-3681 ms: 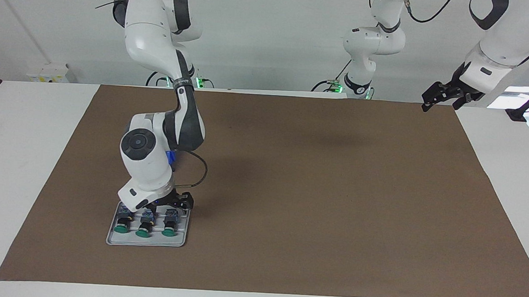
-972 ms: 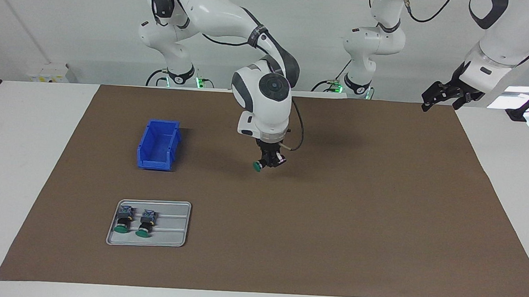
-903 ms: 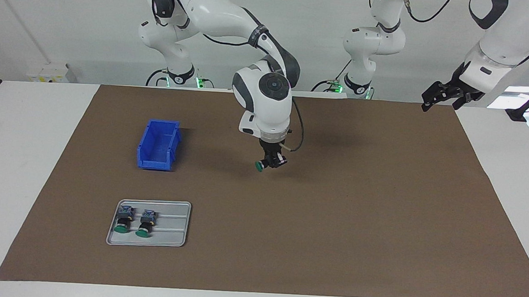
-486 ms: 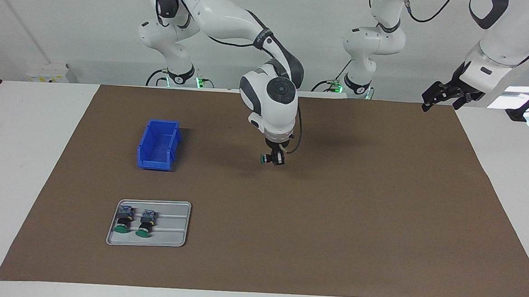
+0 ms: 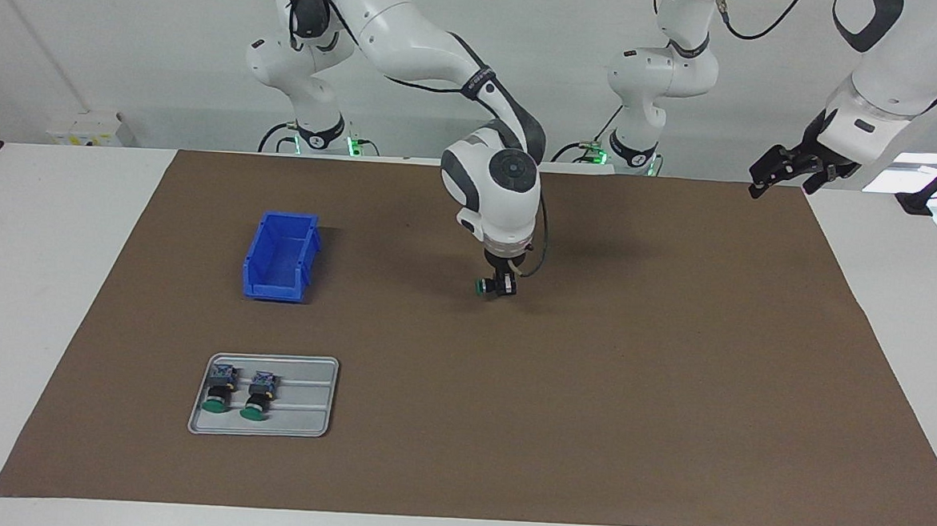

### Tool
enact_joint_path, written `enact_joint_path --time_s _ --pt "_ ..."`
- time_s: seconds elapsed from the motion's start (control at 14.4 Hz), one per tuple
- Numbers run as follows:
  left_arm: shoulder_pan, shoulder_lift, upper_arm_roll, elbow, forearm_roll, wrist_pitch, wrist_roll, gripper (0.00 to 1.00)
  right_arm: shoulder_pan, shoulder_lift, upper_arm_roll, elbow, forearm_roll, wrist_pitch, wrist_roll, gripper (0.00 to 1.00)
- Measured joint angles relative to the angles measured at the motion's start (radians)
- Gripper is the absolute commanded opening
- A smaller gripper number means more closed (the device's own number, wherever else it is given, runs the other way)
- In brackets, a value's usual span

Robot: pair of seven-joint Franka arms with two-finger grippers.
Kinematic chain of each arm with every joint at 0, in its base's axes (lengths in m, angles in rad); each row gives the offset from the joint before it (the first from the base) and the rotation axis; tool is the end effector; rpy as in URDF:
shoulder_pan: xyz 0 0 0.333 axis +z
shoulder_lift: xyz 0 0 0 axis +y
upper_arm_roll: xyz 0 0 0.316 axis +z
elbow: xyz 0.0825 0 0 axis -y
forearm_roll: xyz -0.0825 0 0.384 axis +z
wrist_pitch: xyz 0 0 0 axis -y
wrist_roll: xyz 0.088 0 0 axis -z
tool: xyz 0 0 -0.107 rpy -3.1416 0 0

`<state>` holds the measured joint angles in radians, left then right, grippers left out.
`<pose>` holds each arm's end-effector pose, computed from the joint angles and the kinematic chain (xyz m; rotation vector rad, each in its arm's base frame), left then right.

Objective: Place and press button with both arms
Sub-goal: 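Carry the green button to the table middle and release it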

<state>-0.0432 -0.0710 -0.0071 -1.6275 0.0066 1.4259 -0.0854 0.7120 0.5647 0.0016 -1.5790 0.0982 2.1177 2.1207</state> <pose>0.5154 -0.0253 0.6245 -3.1186 -0.0556 0.2028 0.5200 0.4559 0.3079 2.3298 -2.0840 -0.1361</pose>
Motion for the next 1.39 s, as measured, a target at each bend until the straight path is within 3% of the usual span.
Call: enact_joint_path --time_s 0.07,0.14,0.21,0.62,0.9,1.39 --pt "0.000 0.000 0.000 0.000 0.000 0.000 -0.001 1.00 0.009 0.018 0.000 0.000 -0.001 0.014 0.000 0.23" --pt "0.000 0.000 0.000 0.000 0.000 0.000 -0.002 1.00 0.014 0.021 -0.002 0.004 -0.010 0.016 0.001 0.56" --pt "0.000 0.000 0.000 0.000 0.000 0.000 -0.003 1.00 0.014 0.020 -0.002 0.004 -0.014 0.015 0.001 1.00" --pt "0.000 0.000 0.000 0.000 0.000 0.000 -0.032 1.00 0.018 0.003 0.000 0.043 -0.091 -0.035 -0.143 1.00" --pt "0.002 0.000 0.001 -0.002 0.000 0.000 -0.050 1.00 -0.032 -0.120 -0.009 0.083 -0.091 -0.093 -0.221 1.00" --pt "0.001 0.000 0.001 -0.005 0.000 0.000 -0.110 1.00 -0.307 -0.353 -0.013 0.085 -0.080 -0.371 -0.940 1.00"
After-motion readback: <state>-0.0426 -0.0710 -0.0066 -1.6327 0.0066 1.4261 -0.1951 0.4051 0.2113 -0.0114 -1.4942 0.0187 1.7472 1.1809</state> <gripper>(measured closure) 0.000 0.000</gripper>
